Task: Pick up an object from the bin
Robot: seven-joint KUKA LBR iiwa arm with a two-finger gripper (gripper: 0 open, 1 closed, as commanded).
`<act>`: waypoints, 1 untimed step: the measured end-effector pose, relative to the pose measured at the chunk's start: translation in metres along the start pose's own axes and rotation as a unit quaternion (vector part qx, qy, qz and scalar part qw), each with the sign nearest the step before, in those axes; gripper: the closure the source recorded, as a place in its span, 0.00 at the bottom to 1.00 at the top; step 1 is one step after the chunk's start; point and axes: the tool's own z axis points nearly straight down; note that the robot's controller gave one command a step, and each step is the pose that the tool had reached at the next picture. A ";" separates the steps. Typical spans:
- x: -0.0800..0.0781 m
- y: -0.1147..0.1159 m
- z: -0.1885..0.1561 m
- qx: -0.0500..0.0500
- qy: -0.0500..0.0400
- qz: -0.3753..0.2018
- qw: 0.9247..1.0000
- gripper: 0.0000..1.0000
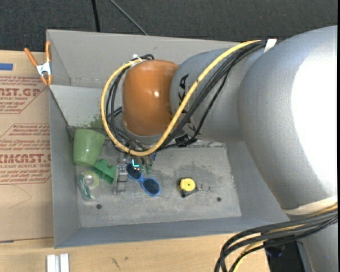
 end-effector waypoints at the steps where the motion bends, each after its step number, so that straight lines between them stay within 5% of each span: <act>1: 0.005 0.035 0.061 0.000 -0.001 0.125 0.992 0.00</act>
Offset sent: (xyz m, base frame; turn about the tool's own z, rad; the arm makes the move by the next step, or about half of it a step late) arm -0.0041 0.0335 -0.0598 0.2530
